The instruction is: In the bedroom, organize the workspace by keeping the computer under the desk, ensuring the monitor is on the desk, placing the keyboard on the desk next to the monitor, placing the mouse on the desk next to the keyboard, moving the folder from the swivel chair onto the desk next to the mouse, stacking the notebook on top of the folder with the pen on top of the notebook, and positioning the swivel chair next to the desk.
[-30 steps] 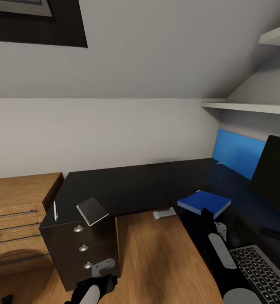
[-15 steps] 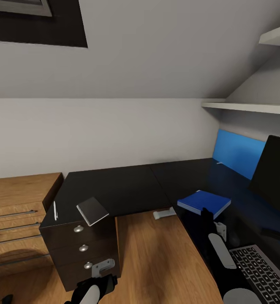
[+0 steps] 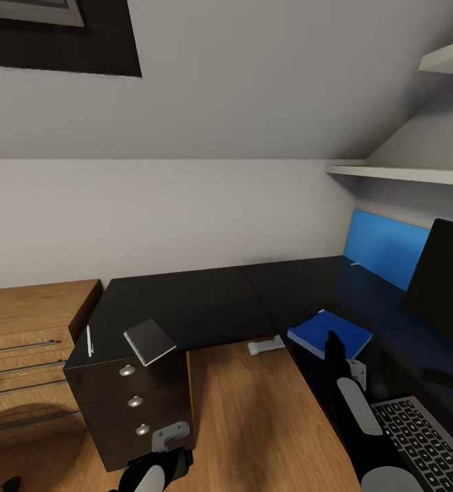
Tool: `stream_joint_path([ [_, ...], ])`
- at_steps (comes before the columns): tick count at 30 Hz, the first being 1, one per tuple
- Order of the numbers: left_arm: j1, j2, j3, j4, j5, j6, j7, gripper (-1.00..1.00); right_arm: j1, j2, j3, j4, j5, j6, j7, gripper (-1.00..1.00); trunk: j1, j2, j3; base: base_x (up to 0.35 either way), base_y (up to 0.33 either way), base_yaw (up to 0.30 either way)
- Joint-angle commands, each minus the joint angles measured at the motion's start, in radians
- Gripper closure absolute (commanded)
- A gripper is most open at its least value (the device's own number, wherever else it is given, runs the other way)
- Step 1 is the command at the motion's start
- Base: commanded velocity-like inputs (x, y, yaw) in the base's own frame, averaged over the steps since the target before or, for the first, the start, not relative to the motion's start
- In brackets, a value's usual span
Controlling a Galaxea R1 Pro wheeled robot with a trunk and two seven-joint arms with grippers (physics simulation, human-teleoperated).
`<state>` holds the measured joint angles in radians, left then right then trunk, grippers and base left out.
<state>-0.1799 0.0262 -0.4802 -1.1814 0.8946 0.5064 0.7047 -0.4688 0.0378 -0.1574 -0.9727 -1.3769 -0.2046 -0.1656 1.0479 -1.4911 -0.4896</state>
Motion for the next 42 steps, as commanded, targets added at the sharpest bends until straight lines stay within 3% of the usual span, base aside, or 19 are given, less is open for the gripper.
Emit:
stream_joint_path([
  [1,-0.001,0.001,-0.004,0.002,0.007,0.0,0.008,-1.0,-0.001,0.001,-0.001,-0.001,-0.01,-0.004,-0.002,-1.0,0.0,-0.001,-0.001,0.0,0.0,0.0],
  [17,-0.001,0.001,-0.005,0.014,0.007,0.0,0.007,-1.0,-0.001,0.001,0.001,-0.001,-0.01,-0.004,-0.002,-1.0,0.0,-0.001,-0.001,-0.045,0.0,0.0],
  [21,-0.001,0.0,-0.005,0.014,0.007,0.0,0.007,-1.0,-0.001,0.001,0.002,-0.001,-0.01,-0.004,-0.002,-1.0,-0.015,0.027,0.011,0.0,0.0,0.0],
  [42,-0.001,0.001,-0.005,0.031,0.007,0.0,0.007,-1.0,-0.001,0.001,0.004,-0.001,-0.009,-0.004,-0.002,-1.0,-0.015,0.027,0.011,-0.049,0.0,0.0],
])
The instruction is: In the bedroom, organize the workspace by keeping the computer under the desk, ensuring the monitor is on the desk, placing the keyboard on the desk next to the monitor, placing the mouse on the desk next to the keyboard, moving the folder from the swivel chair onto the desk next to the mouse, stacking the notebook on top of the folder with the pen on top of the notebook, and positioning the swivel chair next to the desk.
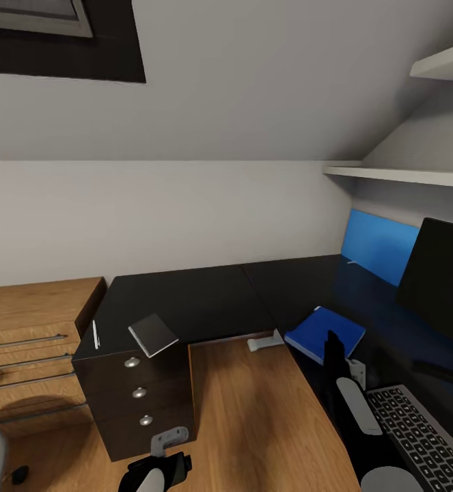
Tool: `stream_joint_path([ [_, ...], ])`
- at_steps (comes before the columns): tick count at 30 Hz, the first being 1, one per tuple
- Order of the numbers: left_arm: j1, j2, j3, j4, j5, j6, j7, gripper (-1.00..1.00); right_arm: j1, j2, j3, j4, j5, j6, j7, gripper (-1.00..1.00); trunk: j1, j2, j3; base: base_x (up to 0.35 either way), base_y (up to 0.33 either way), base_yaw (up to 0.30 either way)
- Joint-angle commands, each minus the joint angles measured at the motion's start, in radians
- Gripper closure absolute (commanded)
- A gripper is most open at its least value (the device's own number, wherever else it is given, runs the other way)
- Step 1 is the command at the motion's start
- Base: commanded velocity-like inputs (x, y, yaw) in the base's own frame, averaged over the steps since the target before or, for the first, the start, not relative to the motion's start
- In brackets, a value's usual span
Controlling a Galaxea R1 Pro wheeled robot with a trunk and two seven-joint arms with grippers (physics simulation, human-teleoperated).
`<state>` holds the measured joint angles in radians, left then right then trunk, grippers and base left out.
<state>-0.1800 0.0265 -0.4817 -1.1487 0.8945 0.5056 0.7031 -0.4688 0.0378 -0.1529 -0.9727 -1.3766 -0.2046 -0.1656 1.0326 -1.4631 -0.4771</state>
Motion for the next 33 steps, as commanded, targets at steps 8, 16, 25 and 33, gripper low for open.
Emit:
stream_joint_path([
  [8,-0.001,0.0,-0.003,0.0,0.007,0.001,0.01,-1.0,-0.001,0.001,-0.001,-0.001,-0.01,-0.004,-0.002,-1.0,-0.012,0.02,0.008,-0.003,0.0,0.0],
  [16,-0.001,0.0,-0.003,0.0,0.007,0.0,0.01,-1.0,-0.001,0.001,-0.001,-0.001,-0.01,-0.004,-0.002,-1.0,-0.042,0.076,0.033,0.0,0.0,0.0],
  [25,-0.001,-0.006,-0.007,0.053,0.004,-0.001,0.009,-1.0,-0.001,0.0,0.018,-0.003,-0.003,0.001,0.0,-1.0,-0.042,0.076,0.033,0.0,0.0,0.0],
  [33,-0.001,-0.011,-0.008,0.063,0.003,-0.005,0.009,-1.0,-0.001,0.002,0.126,-0.014,0.04,0.002,0.003,-1.0,-0.042,0.076,0.033,0.0,0.0,0.0],
])
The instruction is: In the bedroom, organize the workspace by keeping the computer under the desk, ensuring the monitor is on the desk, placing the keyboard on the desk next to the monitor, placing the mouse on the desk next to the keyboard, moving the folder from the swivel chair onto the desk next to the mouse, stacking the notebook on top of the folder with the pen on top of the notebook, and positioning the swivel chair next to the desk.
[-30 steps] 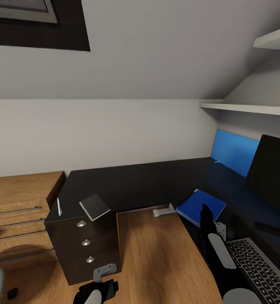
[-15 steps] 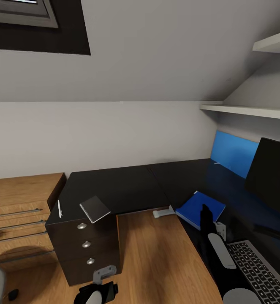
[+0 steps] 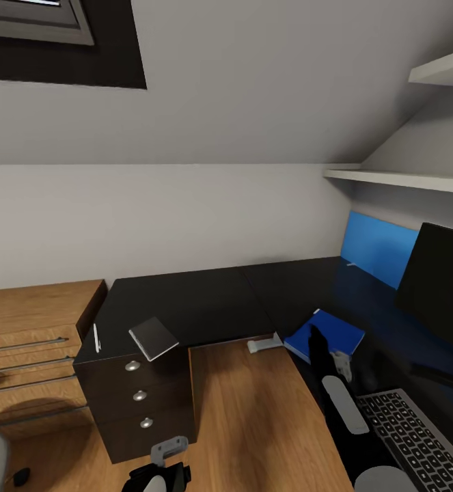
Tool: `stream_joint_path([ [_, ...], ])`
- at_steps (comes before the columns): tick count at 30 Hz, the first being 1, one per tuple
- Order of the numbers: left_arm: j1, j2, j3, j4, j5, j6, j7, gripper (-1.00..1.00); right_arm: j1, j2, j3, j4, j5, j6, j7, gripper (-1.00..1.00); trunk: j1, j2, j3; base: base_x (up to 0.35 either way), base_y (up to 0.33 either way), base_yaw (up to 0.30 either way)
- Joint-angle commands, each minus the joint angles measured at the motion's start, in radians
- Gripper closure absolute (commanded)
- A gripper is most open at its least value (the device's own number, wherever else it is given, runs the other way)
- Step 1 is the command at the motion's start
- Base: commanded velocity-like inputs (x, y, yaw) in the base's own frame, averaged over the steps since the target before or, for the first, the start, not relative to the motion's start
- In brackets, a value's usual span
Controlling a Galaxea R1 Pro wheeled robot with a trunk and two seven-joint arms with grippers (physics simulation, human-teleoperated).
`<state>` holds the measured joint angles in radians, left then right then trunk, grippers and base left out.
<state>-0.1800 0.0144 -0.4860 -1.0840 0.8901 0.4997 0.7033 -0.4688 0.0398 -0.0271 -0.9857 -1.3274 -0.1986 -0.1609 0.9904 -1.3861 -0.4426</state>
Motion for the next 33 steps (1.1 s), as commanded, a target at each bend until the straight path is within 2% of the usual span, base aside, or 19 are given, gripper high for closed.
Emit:
stream_joint_path([
  [1,-0.001,0.001,-0.003,-0.001,0.007,0.001,0.009,-1.0,-0.001,0.001,0.013,-0.007,-0.009,-0.004,-0.001,-1.0,0.0,-0.001,-0.001,0.0,0.0,0.0],
  [5,-0.001,0.001,-0.003,-0.001,0.007,0.0,0.009,-1.0,-0.001,0.004,0.037,-0.013,-0.008,-0.005,-0.001,-1.0,0.0,-0.001,-0.001,0.0,0.0,0.0],
  [12,-0.001,0.001,-0.003,-0.001,0.007,0.0,0.009,-1.0,-0.001,0.007,0.053,-0.017,-0.009,-0.008,-0.003,-1.0,0.0,-0.001,-0.001,0.0,0.0,0.025],
  [22,-0.001,0.001,-0.003,0.0,0.005,0.0,0.009,-1.0,-0.001,0.019,0.062,-0.015,-0.009,-0.008,-0.005,-1.0,0.0,-0.001,0.002,0.0,0.0,0.183],
  [28,-0.001,0.001,-0.004,0.0,0.004,-0.017,0.009,-1.0,-0.001,0.03,0.119,-0.009,-0.007,-0.008,-0.006,-1.0,0.0,-0.001,0.005,0.0,0.0,0.226],
  [33,-0.001,0.001,-0.004,0.0,0.004,-0.022,0.009,-1.0,-0.001,0.033,0.147,-0.008,-0.007,-0.009,-0.006,-1.0,0.0,-0.001,0.007,0.0,0.0,0.227],
])
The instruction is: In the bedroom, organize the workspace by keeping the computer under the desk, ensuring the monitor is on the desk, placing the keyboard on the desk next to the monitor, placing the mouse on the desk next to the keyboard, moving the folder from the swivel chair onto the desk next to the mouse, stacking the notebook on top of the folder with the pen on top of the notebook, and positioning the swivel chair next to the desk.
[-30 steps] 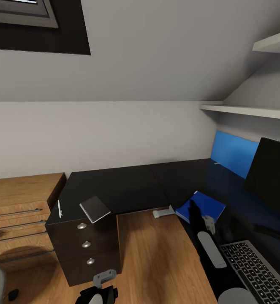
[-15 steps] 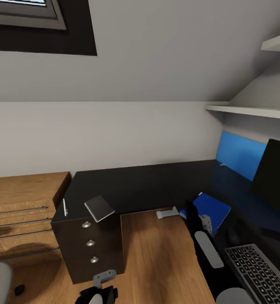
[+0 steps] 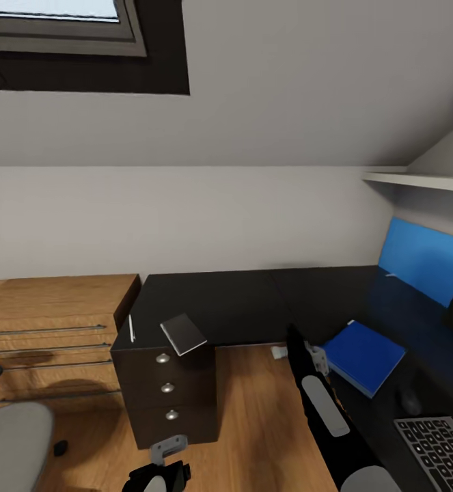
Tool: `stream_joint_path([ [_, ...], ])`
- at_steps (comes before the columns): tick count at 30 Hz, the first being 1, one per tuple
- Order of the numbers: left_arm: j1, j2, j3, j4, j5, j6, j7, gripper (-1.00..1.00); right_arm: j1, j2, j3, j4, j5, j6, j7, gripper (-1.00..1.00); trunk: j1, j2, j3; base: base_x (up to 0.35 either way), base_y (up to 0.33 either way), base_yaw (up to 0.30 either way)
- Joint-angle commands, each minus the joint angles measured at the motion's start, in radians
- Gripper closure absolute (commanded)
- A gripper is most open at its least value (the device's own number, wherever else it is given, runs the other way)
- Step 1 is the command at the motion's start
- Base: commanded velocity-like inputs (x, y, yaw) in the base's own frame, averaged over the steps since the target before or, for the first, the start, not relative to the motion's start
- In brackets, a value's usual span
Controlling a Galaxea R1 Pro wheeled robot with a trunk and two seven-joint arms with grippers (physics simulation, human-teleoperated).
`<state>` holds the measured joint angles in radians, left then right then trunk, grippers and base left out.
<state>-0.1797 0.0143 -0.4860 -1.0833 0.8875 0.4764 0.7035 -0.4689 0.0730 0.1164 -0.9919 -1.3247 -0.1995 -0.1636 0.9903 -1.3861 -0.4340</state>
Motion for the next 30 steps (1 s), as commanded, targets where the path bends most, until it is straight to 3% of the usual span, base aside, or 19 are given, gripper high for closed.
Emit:
stream_joint_path([
  [1,-0.001,0.001,-0.004,-0.001,0.007,0.0,0.008,-1.0,0.0,0.0,0.006,-0.001,-0.01,-0.008,-0.003,-1.0,0.0,-0.001,-0.001,0.0,0.0,0.228],
  [30,-0.001,0.001,-0.006,0.0,0.008,-0.004,0.008,-1.0,0.0,0.006,0.02,-0.002,-0.01,-0.005,-0.004,-1.0,0.0,-0.001,0.013,0.0,0.0,0.224],
])
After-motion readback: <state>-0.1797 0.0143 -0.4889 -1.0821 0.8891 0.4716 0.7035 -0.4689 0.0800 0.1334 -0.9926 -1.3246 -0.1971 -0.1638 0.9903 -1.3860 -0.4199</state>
